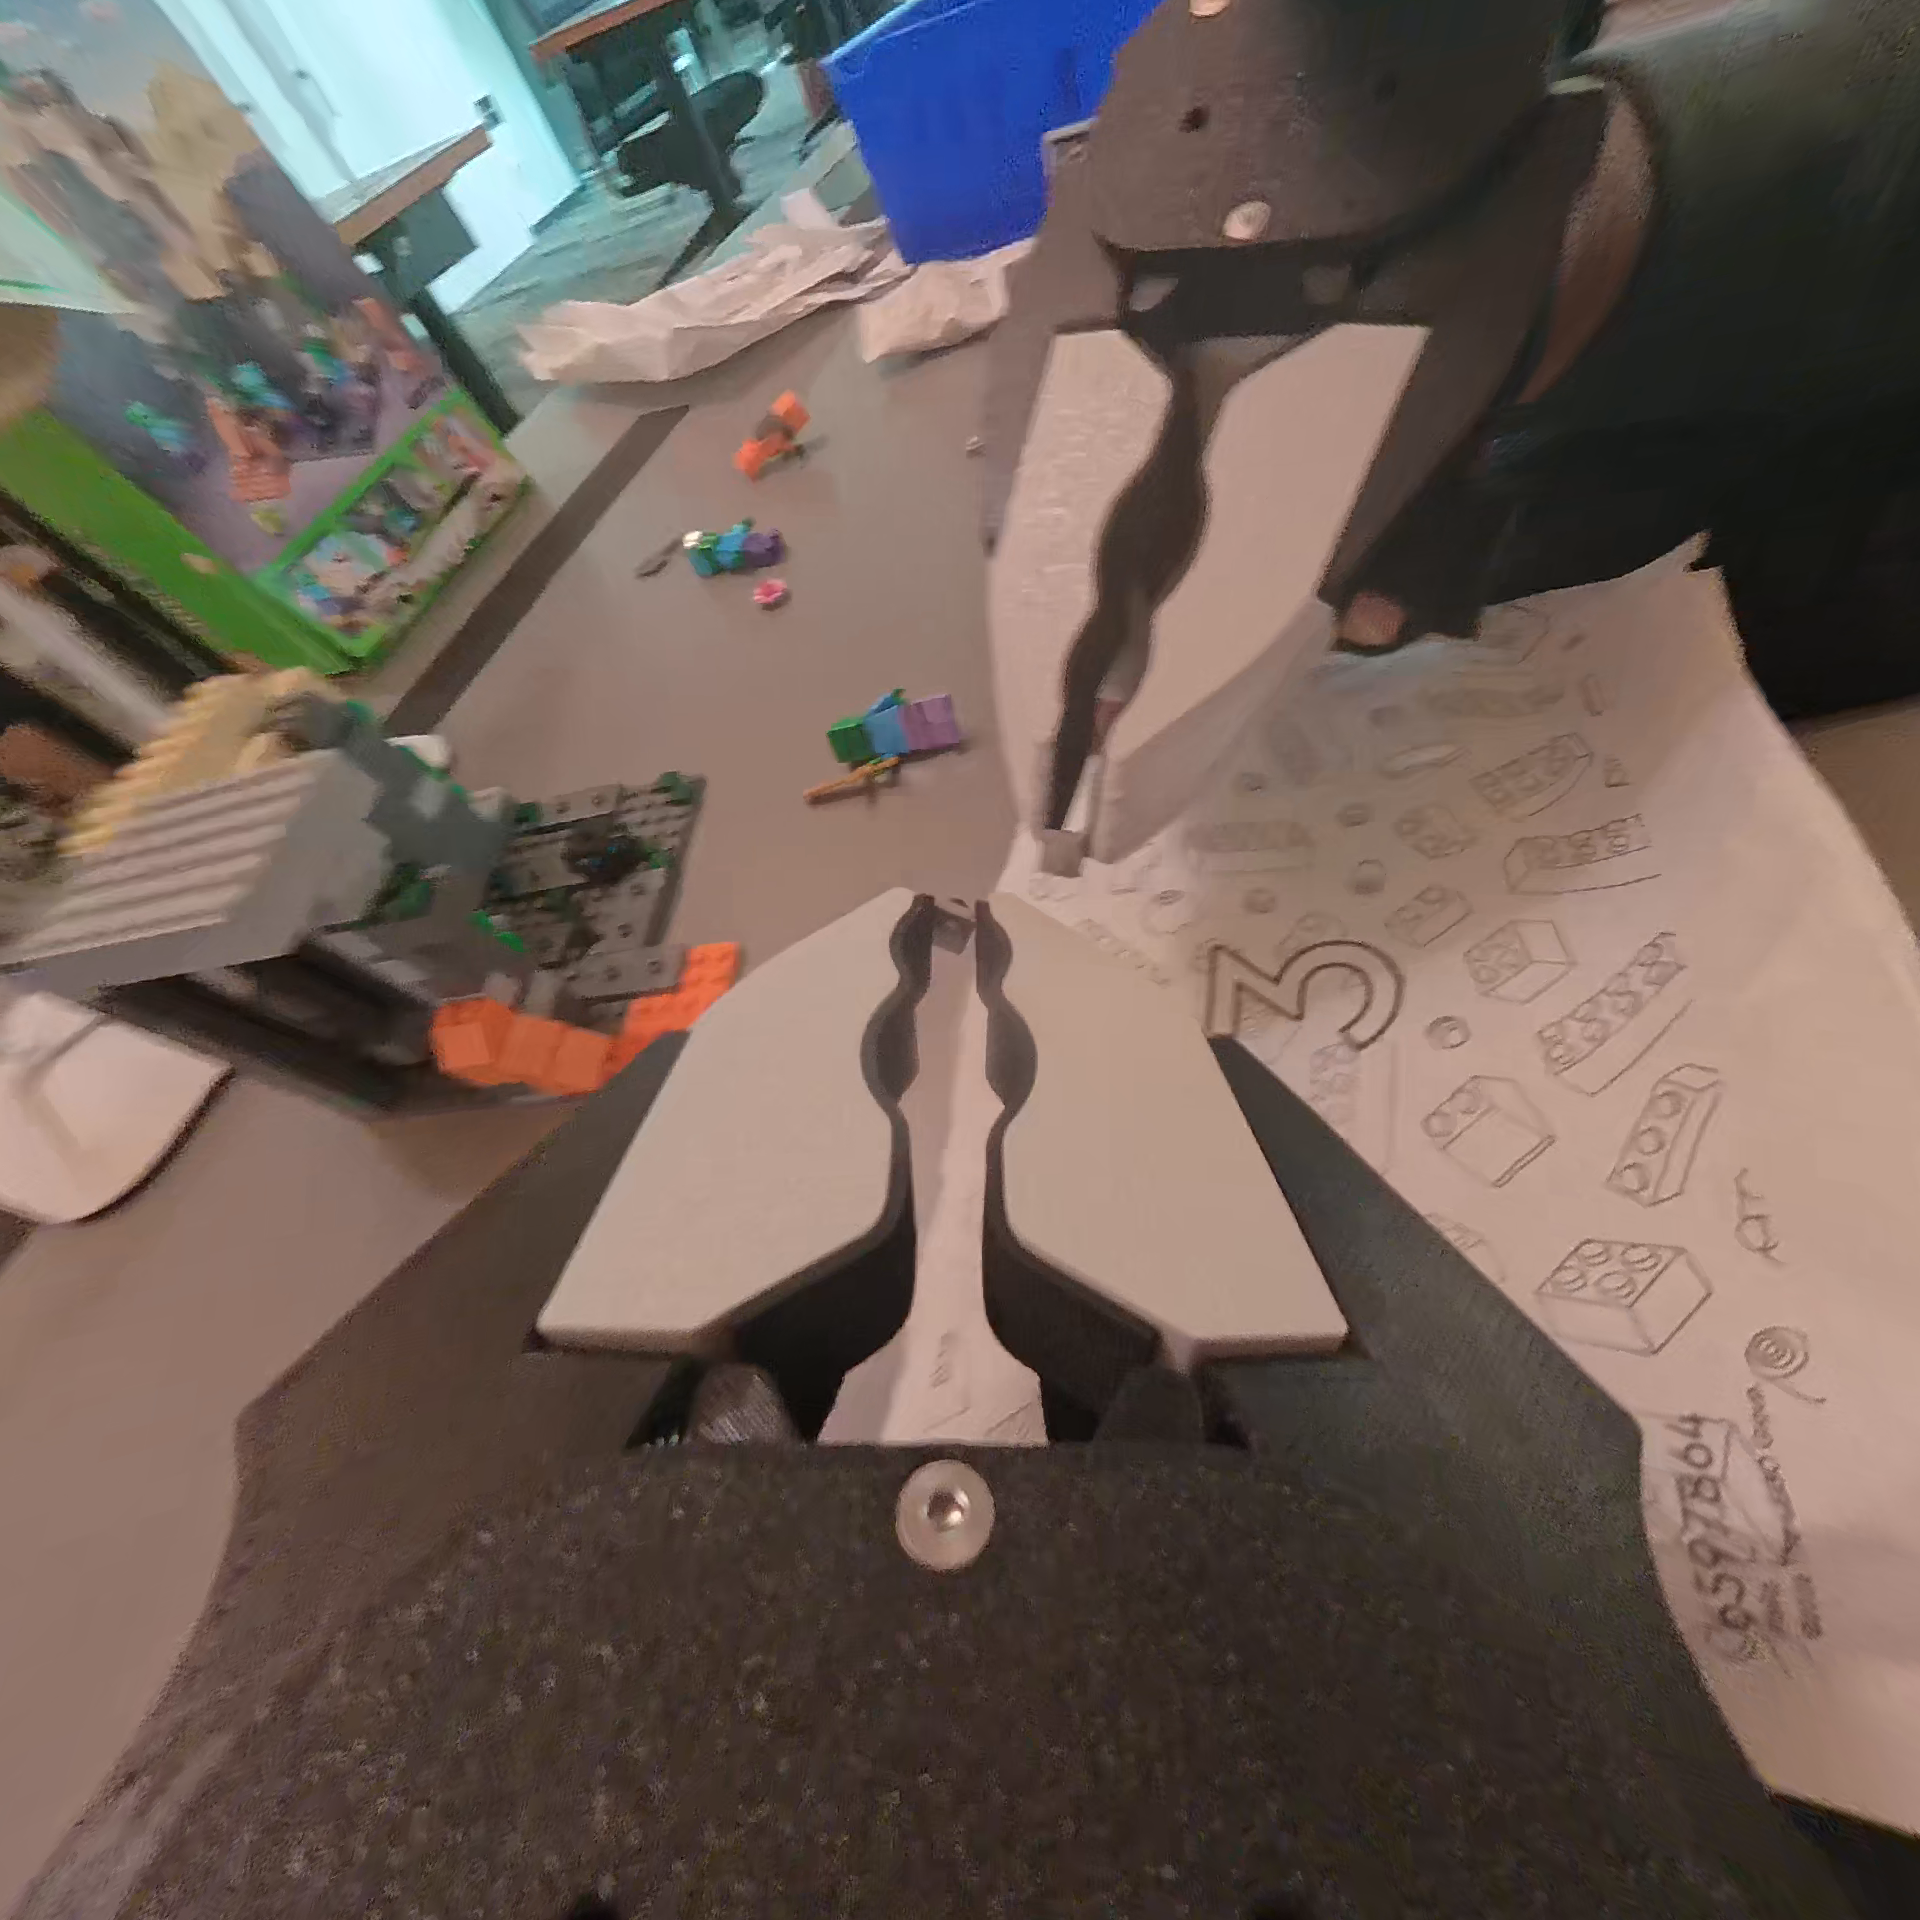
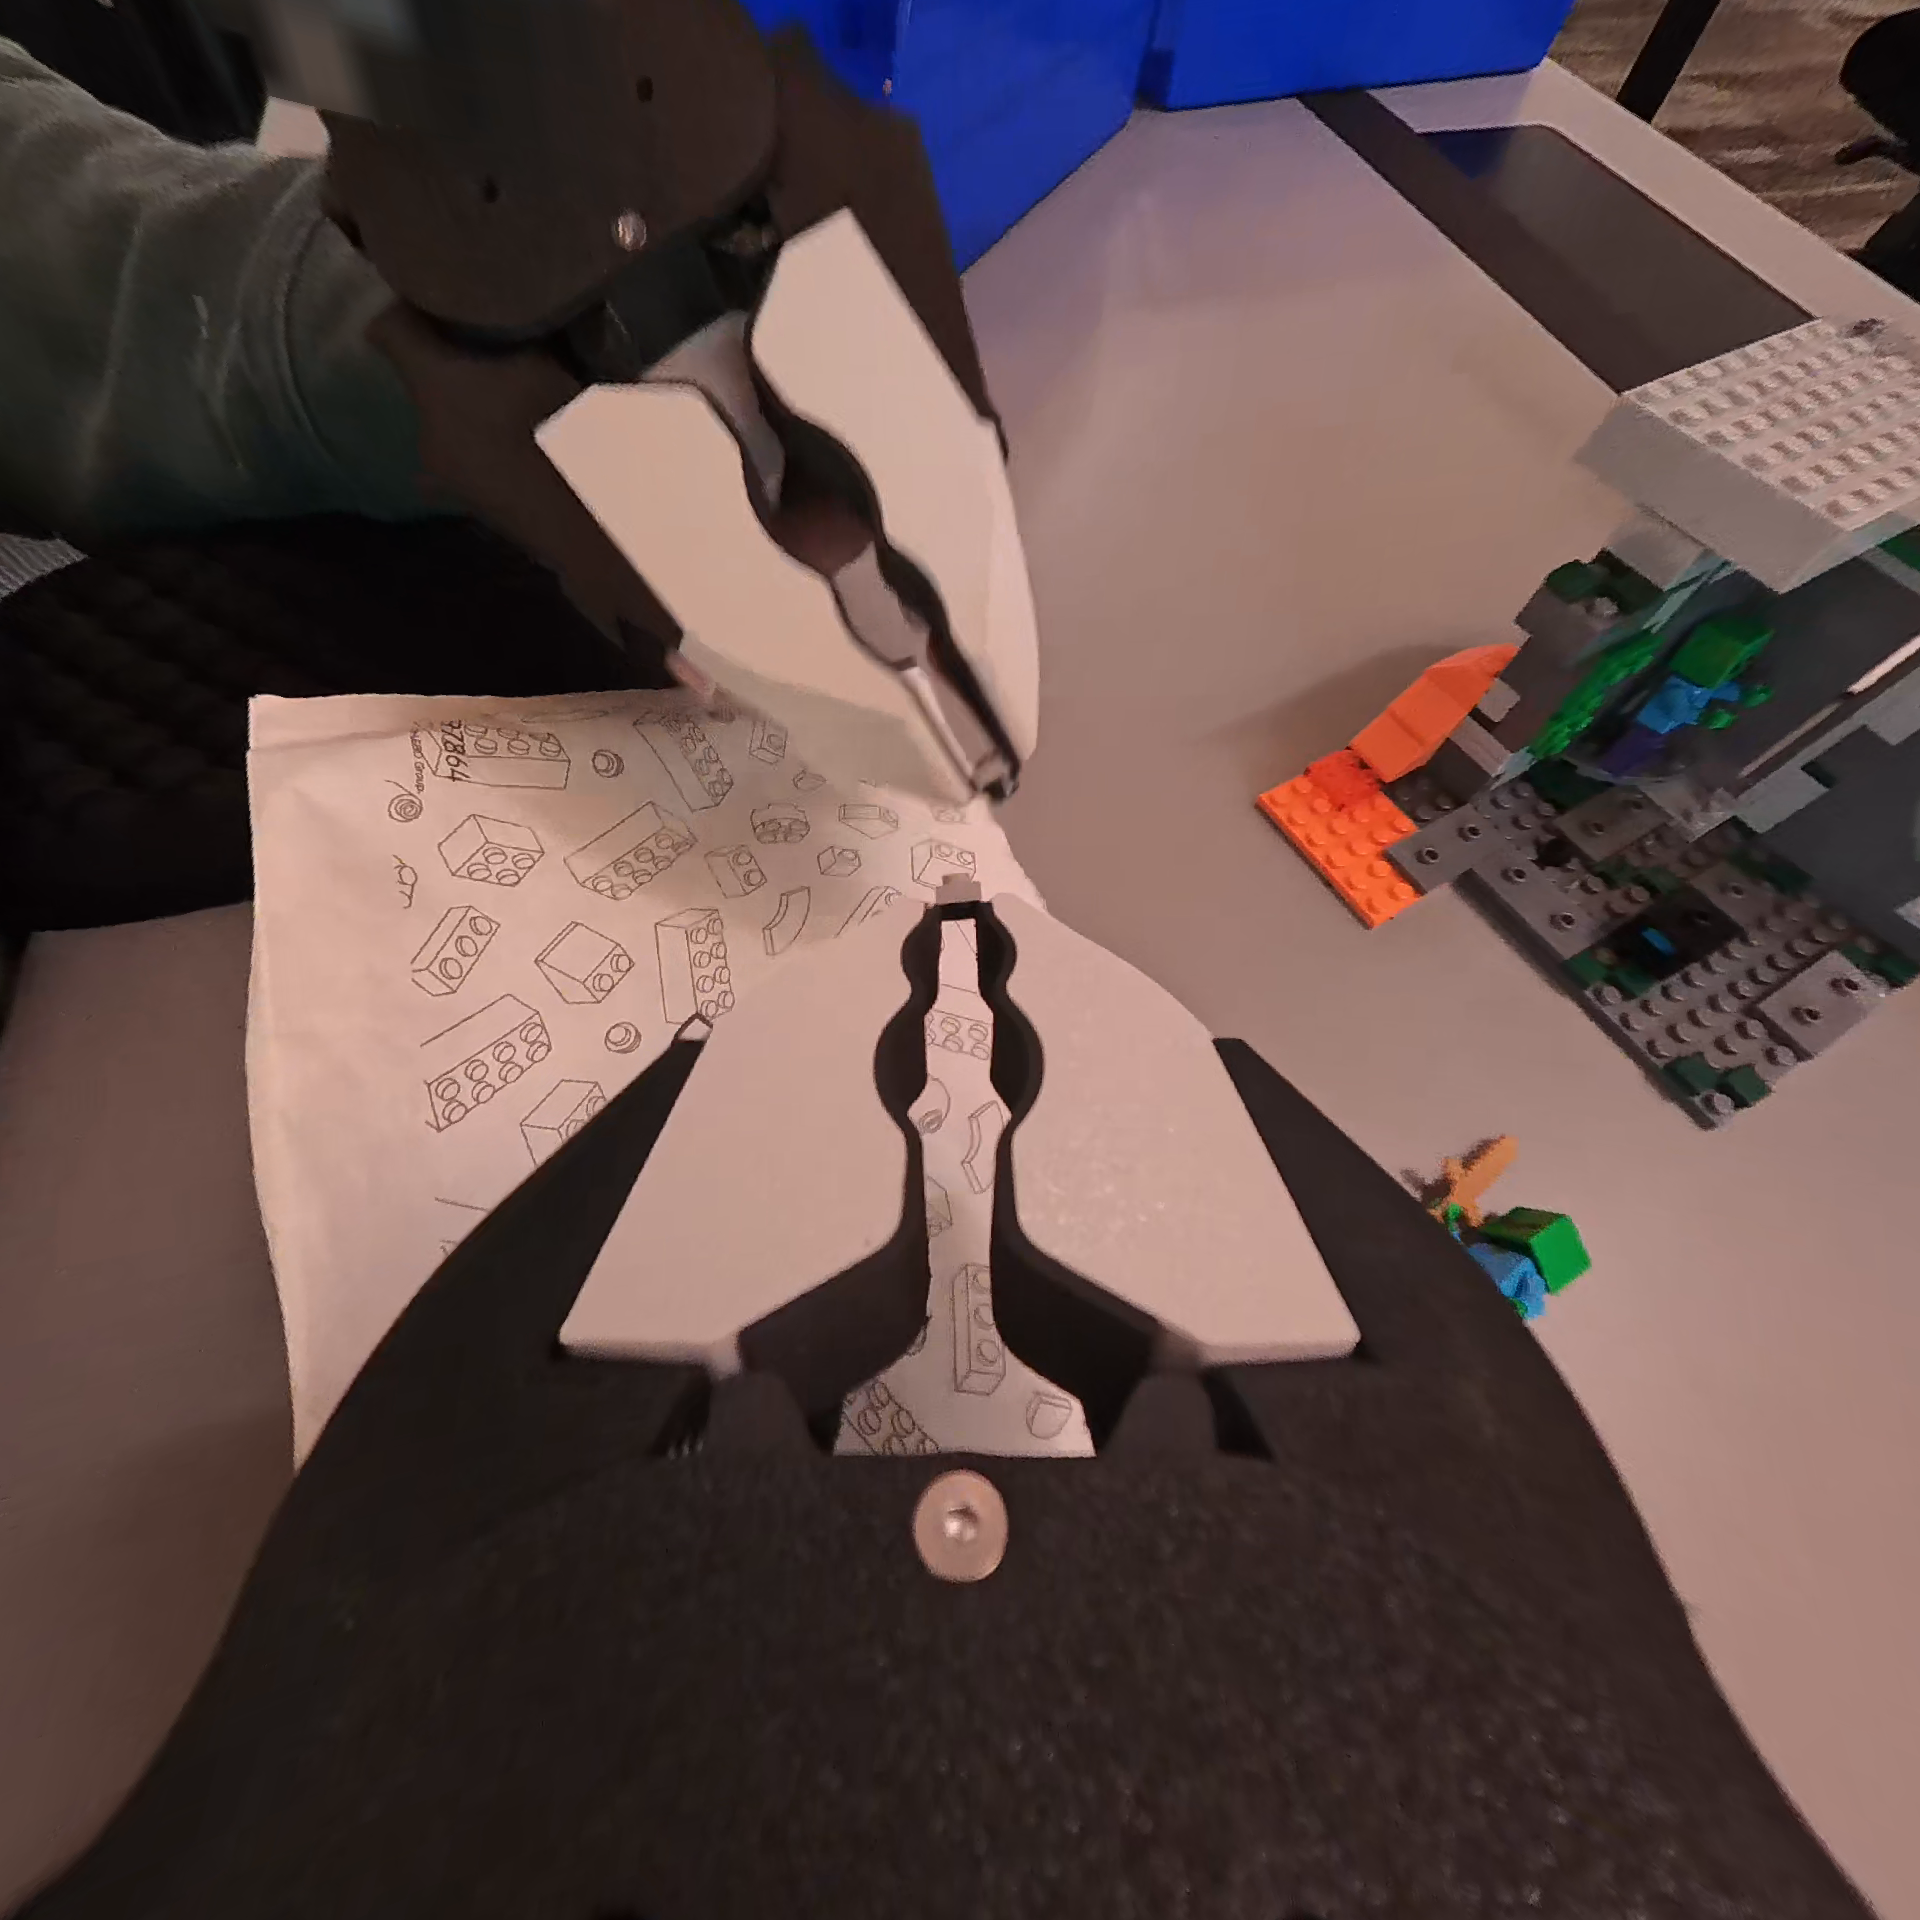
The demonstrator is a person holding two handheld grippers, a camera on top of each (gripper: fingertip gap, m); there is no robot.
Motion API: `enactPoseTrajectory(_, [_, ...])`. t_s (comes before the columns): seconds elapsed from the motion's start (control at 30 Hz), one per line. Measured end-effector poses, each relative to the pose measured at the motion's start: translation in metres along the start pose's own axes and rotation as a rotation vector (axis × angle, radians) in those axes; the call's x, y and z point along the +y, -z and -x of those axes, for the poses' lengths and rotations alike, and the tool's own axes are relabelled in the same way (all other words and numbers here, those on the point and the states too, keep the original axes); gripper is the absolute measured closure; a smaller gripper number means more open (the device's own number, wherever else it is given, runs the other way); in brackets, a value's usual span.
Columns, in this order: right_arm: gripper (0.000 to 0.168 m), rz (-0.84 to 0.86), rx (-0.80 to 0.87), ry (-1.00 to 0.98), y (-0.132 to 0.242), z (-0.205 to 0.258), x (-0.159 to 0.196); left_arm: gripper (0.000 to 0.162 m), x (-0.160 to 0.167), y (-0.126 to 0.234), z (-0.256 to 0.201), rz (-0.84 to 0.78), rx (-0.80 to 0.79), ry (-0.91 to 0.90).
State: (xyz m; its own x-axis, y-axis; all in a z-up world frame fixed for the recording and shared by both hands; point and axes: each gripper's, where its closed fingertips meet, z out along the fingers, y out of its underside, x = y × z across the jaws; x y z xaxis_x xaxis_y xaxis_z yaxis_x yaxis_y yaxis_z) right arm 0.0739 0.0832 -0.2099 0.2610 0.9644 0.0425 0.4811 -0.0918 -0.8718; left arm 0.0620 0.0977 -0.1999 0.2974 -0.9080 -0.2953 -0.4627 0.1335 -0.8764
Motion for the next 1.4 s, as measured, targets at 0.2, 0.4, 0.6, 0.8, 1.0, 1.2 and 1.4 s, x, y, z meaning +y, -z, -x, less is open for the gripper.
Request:
enactPoseTrajectory(0.2, [0.162, 0.009, -0.006, 0.031, -0.002, 0.007, 0.001, 0.155, 0.009, 0.084, 0.068, 0.194, -0.381, -0.061])
enactPoseTrajectory(0.4, [0.162, 0.024, -0.036, 0.037, -0.005, 0.016, 0.002, 0.155, 0.060, 0.223, 0.116, 0.459, -0.772, 0.068])
enactPoseTrajectory(0.6, [0.162, 0.041, -0.028, 0.064, -0.007, 0.020, 0.004, 0.154, 0.125, 0.283, 0.121, 0.626, -0.868, 0.274])
enactPoseTrajectory(0.8, [0.162, 0.039, -0.004, 0.071, -0.006, 0.020, 0.003, 0.143, 0.157, 0.288, 0.130, 0.686, -0.885, 0.344])
enactPoseTrajectory(1.0, [0.161, 0.042, -0.001, 0.063, -0.008, 0.020, 0.004, 0.125, 0.156, 0.285, 0.130, 0.629, -0.878, 0.362])
enactPoseTrajectory(1.2, [0.161, 0.043, -0.011, 0.063, -0.010, 0.023, 0.004, 0.119, 0.145, 0.280, 0.123, 0.588, -0.849, 0.317])
enactPoseTrajectory(1.4, [0.161, 0.044, -0.006, 0.067, -0.010, 0.023, 0.004, 0.114, 0.157, 0.266, 0.110, 0.595, -0.732, 0.385])
